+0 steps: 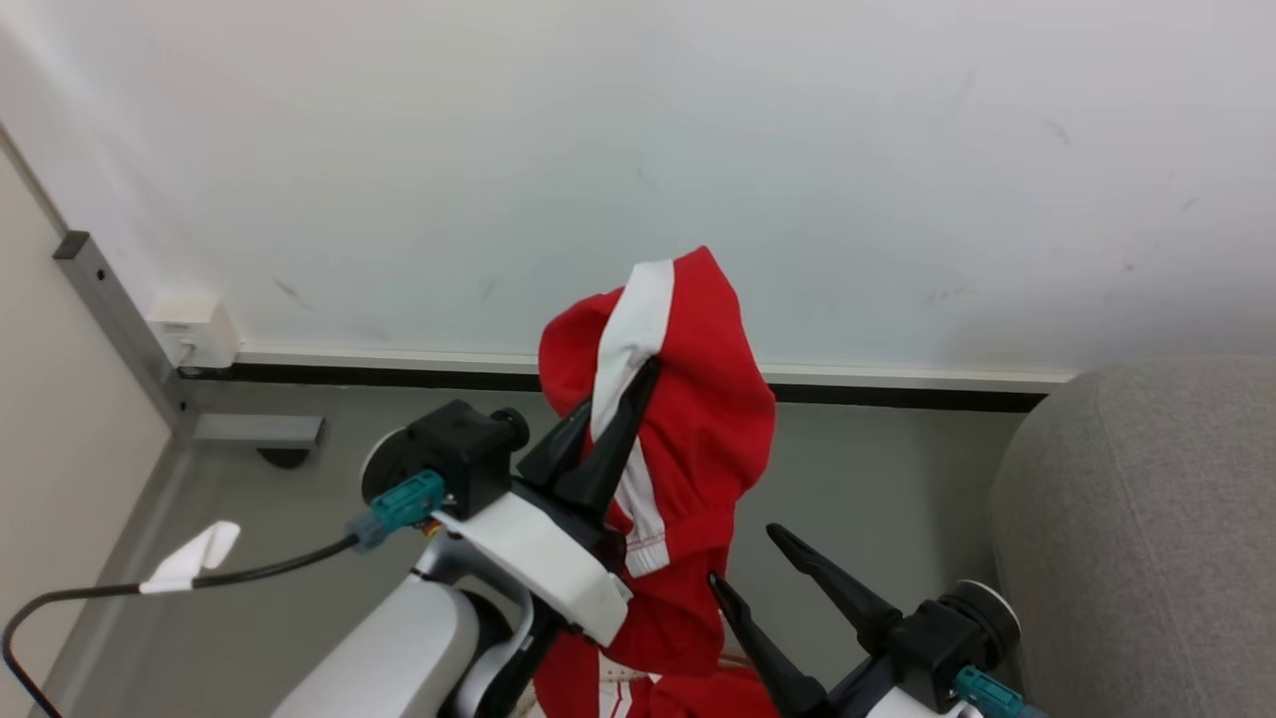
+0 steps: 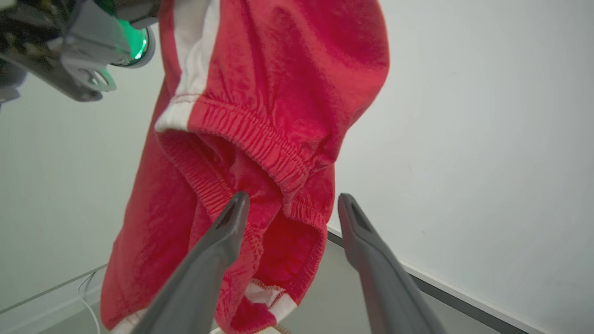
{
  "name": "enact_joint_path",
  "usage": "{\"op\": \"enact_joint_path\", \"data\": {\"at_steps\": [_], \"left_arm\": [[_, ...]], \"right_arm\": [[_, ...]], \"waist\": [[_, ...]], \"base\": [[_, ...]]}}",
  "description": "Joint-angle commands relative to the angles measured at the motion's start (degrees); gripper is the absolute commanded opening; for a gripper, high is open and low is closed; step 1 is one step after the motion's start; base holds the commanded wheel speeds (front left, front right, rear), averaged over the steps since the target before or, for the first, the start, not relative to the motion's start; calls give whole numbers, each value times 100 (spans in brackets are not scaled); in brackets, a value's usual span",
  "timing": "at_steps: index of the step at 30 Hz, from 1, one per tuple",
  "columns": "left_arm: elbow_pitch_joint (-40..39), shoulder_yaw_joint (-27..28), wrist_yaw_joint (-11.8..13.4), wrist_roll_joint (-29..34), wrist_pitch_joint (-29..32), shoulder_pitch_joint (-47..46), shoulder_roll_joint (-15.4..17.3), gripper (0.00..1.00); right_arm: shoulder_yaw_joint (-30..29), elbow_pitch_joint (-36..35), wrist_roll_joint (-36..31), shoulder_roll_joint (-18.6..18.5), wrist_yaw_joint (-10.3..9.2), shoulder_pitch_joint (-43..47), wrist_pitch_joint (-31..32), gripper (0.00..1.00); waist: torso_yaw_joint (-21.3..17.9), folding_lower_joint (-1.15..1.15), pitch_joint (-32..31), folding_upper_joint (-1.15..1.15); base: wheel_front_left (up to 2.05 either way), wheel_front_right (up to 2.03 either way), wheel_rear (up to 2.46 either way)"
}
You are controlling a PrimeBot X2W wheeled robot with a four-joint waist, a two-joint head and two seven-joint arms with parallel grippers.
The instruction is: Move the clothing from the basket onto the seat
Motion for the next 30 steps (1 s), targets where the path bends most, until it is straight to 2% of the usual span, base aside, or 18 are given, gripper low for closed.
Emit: {"op": "enact_joint_path", "data": {"at_steps": [1, 11, 16, 24, 30], "left_arm": [[41, -82, -69, -68, 5, 38, -60, 0], [70, -619, -316, -91, 101, 119, -371, 0], [9, -873, -389, -75, 172, 185, -495, 0], [-102, -946, -415, -147, 230, 251, -479, 0], [-146, -982, -394, -185, 264, 290, -452, 0]], "right_arm": [[105, 162, 108, 13, -12, -159, -1, 100], [359, 795, 505, 226, -12, -565, -2, 100], [209, 1054, 584, 294, -12, -673, -1, 100], [-336, 1240, 436, 253, -12, -396, -1, 100], [-157, 1046, 573, 299, -12, -488, -1, 100]], "waist": [[199, 0, -82, 0], [780, 0, -247, 0], [1070, 0, -327, 0], [1392, 0, -409, 0], [1456, 0, -446, 0]], "base": [[0, 0, 0], [0, 0, 0], [0, 0, 0], [0, 0, 0], [0, 0, 0]]}}
